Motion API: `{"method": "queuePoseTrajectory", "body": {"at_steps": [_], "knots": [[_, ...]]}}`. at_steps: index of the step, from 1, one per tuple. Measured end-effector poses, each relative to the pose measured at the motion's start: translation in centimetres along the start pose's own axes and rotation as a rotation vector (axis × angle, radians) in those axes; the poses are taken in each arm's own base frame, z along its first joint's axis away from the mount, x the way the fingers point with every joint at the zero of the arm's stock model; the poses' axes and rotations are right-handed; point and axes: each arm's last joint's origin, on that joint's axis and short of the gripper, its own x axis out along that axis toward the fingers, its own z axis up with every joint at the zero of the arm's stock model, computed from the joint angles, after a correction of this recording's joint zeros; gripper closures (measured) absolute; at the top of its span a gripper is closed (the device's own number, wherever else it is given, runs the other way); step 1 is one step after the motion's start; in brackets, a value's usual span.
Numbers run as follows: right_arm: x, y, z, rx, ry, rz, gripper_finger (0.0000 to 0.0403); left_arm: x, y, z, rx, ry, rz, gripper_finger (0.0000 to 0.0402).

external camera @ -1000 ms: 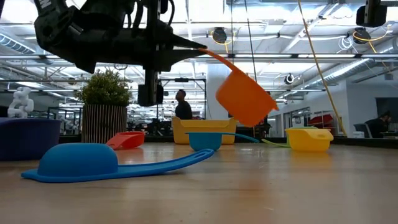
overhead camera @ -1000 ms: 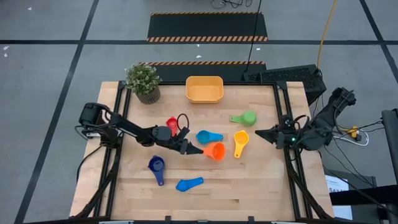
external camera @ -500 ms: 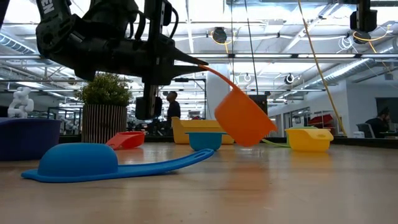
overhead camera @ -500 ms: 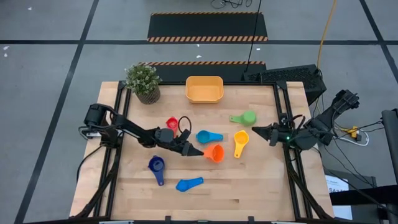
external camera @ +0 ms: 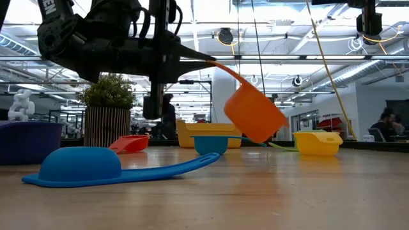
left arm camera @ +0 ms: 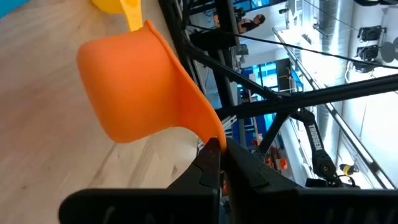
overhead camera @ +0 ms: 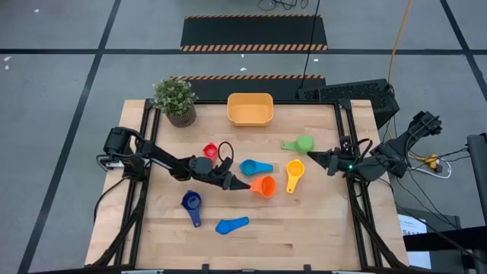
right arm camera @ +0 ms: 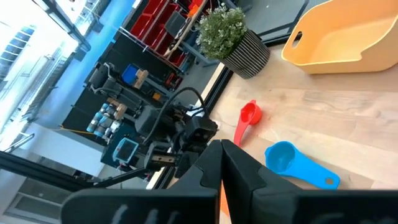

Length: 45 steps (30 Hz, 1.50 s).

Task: Nest measuring cups in basket
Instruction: Move the orange measuring cup to the center of the table

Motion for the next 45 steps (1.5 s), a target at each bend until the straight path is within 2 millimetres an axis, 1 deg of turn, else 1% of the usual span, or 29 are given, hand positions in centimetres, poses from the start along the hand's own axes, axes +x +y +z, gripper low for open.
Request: {"method": "queuePoseTrajectory", "body": {"at_steps": [4,9,15,19,22,31,36,41,45], "knots": [[0.0,-0.1,0.0,-0.009,-0.002,-0.007,0.0403,0.0,0.1,-0.1,-0.019,-0.003,0.007,0.0397],[0.0,-0.1,0.0,-0.032,-0.001,-0.007,0.0403,0.4,0.9,-0.5,-0.053,0.003,0.039,0.0395],[0.0,-0.1,0.0,-0.047,0.002,-0.009,0.0403,2.7,0.4,-0.8,-0.026,0.019,0.002,0.0394],[0.0,-0.1,-0.1,-0.046,0.026,-0.001,0.0403,3.8,0.2,-0.8,-0.006,0.014,-0.012,0.0393],[0.1,-0.1,-0.2,-0.045,0.047,0.006,0.0403,4.1,0.5,-0.8,-0.004,0.012,0.001,0.0393],[0.0,-0.1,-0.2,-0.045,0.075,0.015,0.0403,4.1,1.5,-1.0,-0.022,0.034,0.087,0.039],[0.0,0.0,-0.3,-0.056,0.092,0.022,0.0403,3.9,2.4,-1.2,-0.07,0.057,0.178,0.0368],[0.0,0.0,-0.3,-0.063,0.105,0.027,0.0403,3.7,3.2,-1.5,-0.107,0.076,0.269,0.0328],[0.0,0.0,-0.3,-0.063,0.105,0.027,0.0403,3.6,3.5,-1.6,-0.117,0.083,0.299,0.0296]]}}
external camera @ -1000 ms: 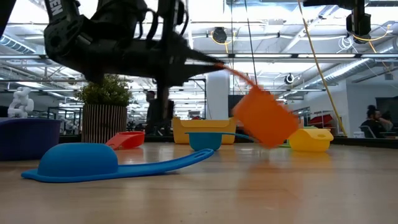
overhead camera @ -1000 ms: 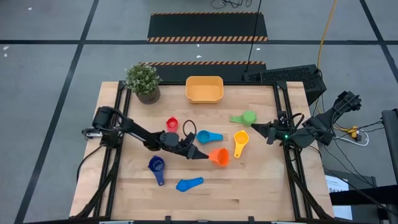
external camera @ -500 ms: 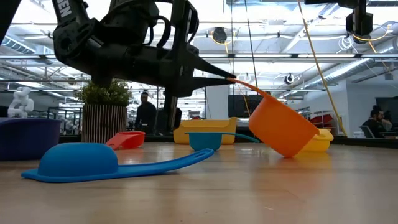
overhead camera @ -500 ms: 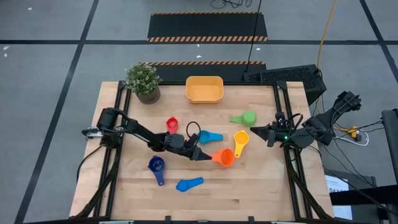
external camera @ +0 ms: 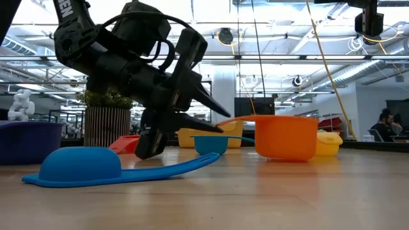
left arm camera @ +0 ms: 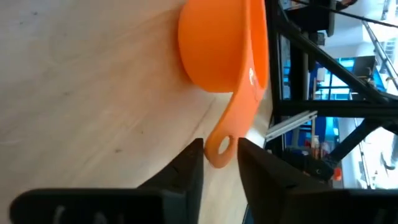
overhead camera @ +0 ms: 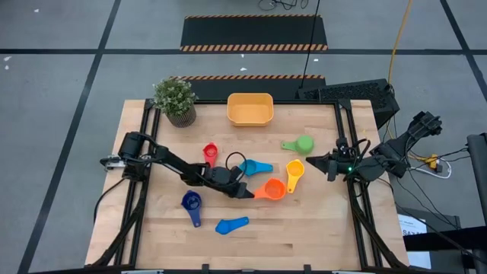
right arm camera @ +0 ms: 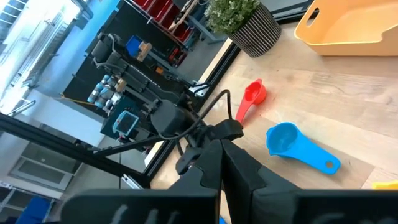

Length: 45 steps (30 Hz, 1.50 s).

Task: Nest measuring cups in basket
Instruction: Move the orange measuring cup to the center of the table, then stack the green measuring cup on top of the orange measuring cup

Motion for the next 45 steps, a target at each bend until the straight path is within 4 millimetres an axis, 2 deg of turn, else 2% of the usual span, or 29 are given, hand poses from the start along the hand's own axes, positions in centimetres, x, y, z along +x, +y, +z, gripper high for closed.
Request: {"method": "queuePoseTrajectory", "body": {"at_steps": [5,11,17,25,29,34,38,45], "knots": [[0.1,0.5,0.3,0.067,-0.03,0.032,0.0396,-0.1,-0.1,0.0,-0.001,0.001,0.002,0.0261],[1.2,0.9,0.6,0.058,-0.005,0.021,0.0369,-0.2,-0.2,0.0,-0.041,0.06,-0.013,0.0234],[3.0,1.5,1.7,0.057,0.035,-0.039,0.0351,-0.2,-0.1,-0.1,-0.036,0.109,-0.008,0.0207],[5.9,2.9,3.9,-0.044,0.216,-0.216,0.0348,-0.3,0.2,0.1,0.026,0.112,0.02,0.0157],[7.7,3.2,4.8,-0.096,0.297,-0.285,0.0348,-0.8,-0.3,0.7,0.077,0.097,0.02,0.0121],[10.0,2.8,5.4,-0.112,0.406,-0.308,0.0348,-2.7,-1.8,1.7,0.165,0.085,0.057,0.0088],[11.8,1.7,5.4,-0.083,0.477,-0.344,0.0339,-4.8,-3.2,2.4,0.253,0.081,0.093,0.0084],[13.7,0.2,5.7,-0.079,0.502,-0.395,0.0267,-8.8,-5.5,3.7,0.361,0.051,0.112,0.01]]}}
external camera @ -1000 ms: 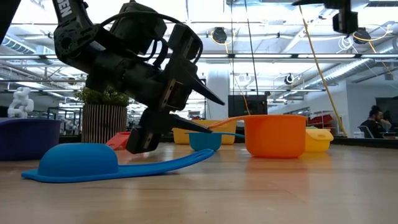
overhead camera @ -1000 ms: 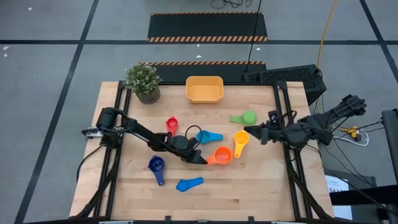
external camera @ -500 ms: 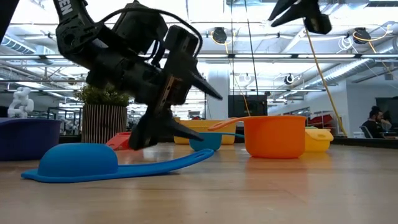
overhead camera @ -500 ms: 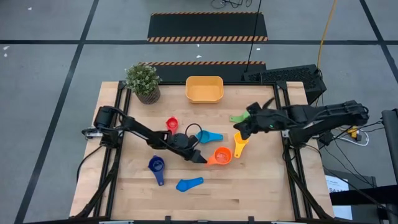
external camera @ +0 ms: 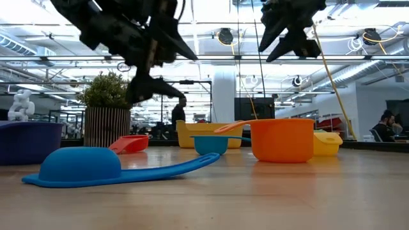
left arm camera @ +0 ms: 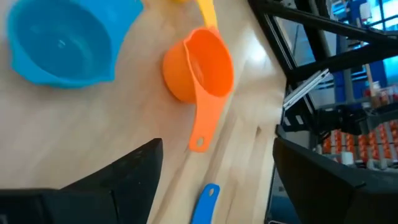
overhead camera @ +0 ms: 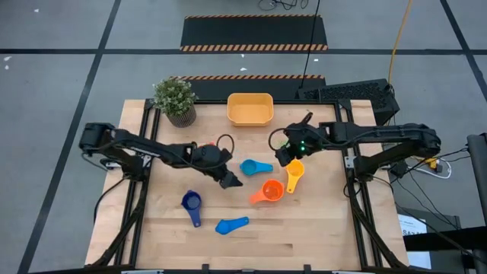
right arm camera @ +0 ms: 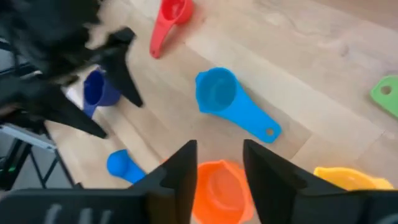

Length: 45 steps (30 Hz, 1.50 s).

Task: Nest measuring cups in basket
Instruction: Stack the green measuring cup on top of the orange measuring cup

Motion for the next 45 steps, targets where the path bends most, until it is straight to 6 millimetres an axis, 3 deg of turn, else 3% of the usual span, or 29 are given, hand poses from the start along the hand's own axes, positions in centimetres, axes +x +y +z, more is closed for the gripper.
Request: {"method": "queuePoseTrajectory", "body": {"at_steps": [6,13,19,23,33,38,45], "knots": [[0.7,-1.0,1.4,-0.089,-0.022,-0.034,0.0201,-2.4,-0.2,1.3,0.036,-0.047,0.009,0.0116],[1.5,-2.9,3.5,-0.375,-0.018,-0.086,0.0155,-3.4,0.0,1.9,-0.032,-0.092,0.027,0.0143],[2.5,-4.6,5.0,-0.629,-0.038,-0.267,0.0149,-3.3,-0.5,1.6,-0.122,-0.134,0.038,0.0165],[3.7,-6.7,6.2,-0.77,0.036,-0.288,0.0151,-3.2,-1.2,1.6,-0.17,-0.214,0.019,0.0173],[6.5,-12.0,8.5,-0.889,0.228,-0.149,0.0171,-2.9,-2.4,0.9,-0.26,-0.386,0.04,0.0174],[8.1,-13.4,9.0,-0.922,0.254,-0.134,0.0155,-2.9,-2.8,0.6,-0.257,-0.439,0.046,0.0174],[10.6,-14.1,8.3,-0.972,0.356,-0.111,0.0112,-2.9,-2.9,0.5,-0.248,-0.475,0.073,0.0174]]}}
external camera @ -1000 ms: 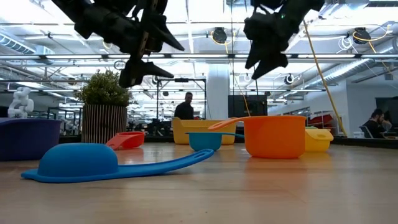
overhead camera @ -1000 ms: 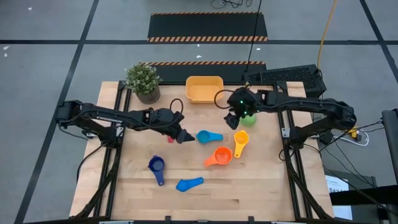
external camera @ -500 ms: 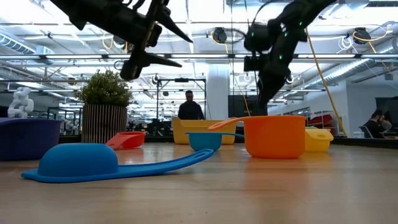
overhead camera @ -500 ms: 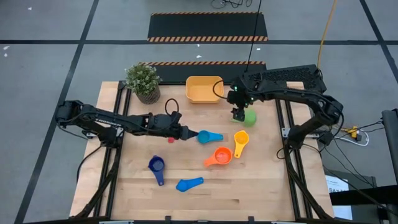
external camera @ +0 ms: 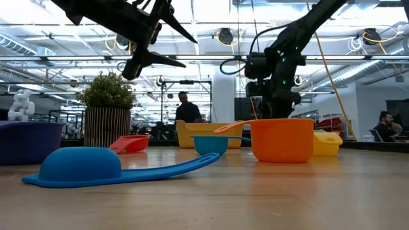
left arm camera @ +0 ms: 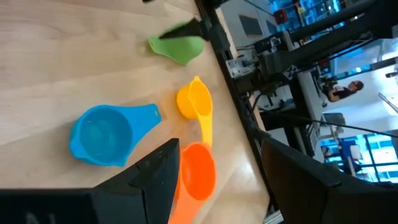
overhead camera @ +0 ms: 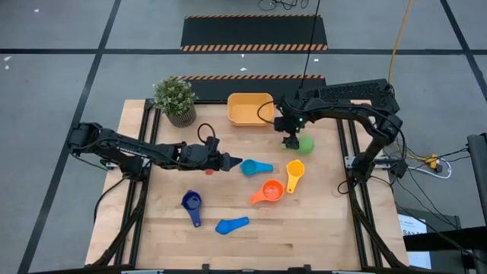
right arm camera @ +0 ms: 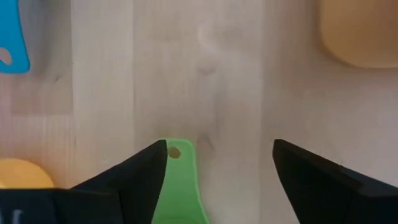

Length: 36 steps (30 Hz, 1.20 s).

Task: Nest measuring cups in basket
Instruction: Stack the green measuring cup on top of the orange measuring cup

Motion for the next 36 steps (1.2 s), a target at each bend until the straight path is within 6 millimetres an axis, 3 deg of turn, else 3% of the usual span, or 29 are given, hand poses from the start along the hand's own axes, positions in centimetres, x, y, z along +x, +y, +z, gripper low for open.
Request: {"method": "queuePoseTrajectory", "body": {"at_steps": [17,24,36], "knots": [[3.2,0.8,0.0,-0.041,0.096,0.066,0.0112,-0.1,-0.1,-0.3,0.027,-0.017,0.011,0.0174],[3.6,1.6,0.1,-0.073,0.128,0.022,0.0134,-0.2,-0.2,-0.8,0.03,-0.002,0.003,0.0174],[5.7,5.0,-2.1,-0.002,0.255,-0.035,0.019,-0.5,-0.6,-1.7,0.013,0.027,-0.012,0.0174]]}}
